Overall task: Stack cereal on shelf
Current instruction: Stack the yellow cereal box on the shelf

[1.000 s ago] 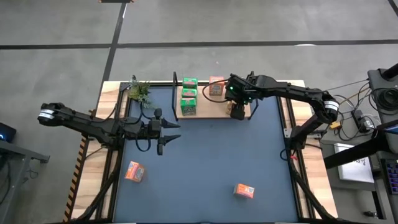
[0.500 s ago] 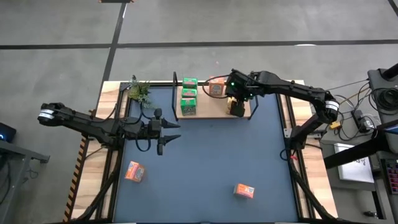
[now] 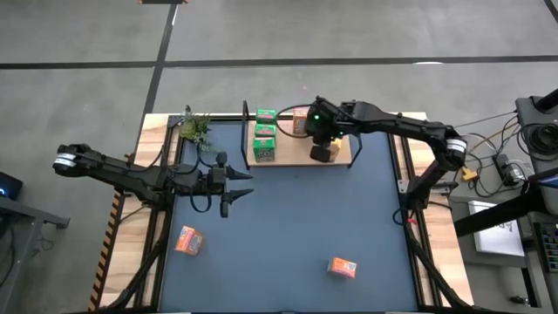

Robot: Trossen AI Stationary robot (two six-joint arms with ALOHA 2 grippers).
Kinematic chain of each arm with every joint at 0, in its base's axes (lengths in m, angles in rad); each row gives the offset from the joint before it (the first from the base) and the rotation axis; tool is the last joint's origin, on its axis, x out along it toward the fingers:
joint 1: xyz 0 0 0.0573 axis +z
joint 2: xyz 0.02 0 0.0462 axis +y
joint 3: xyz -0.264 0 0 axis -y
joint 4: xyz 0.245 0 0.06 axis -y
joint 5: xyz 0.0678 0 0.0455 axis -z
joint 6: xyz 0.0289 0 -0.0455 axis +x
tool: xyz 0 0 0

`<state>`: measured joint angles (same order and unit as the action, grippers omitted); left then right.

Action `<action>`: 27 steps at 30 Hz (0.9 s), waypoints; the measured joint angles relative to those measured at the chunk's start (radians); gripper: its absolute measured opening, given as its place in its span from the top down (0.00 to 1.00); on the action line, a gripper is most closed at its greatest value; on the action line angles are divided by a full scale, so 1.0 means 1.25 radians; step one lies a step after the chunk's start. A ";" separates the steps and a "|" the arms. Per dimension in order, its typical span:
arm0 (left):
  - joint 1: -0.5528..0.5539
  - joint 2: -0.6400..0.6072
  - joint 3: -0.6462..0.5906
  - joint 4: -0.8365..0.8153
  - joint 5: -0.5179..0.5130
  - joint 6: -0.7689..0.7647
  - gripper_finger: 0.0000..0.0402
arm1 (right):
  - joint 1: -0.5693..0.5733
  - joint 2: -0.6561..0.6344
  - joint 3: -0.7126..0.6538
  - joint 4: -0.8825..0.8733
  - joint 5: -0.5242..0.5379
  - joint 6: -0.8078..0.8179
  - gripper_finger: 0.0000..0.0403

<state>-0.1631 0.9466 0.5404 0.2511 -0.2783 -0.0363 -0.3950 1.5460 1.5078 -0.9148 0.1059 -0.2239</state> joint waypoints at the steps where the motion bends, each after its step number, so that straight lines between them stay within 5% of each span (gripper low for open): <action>1: 0.000 0.000 0.000 -0.001 0.000 0.000 0.58 | 0.000 0.009 0.000 0.001 0.000 -0.003 0.88; 6: 0.000 0.000 0.000 -0.006 0.000 0.000 0.58 | 0.000 0.031 0.002 -0.026 0.000 -0.021 0.97; 27: 0.000 0.000 0.000 -0.006 0.000 0.000 0.58 | 0.010 0.026 0.025 -0.095 0.000 -0.020 0.98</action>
<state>-0.1634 0.9466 0.5404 0.2440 -0.2783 -0.0360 -0.3823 1.5782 1.5384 -1.0341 0.1058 -0.2491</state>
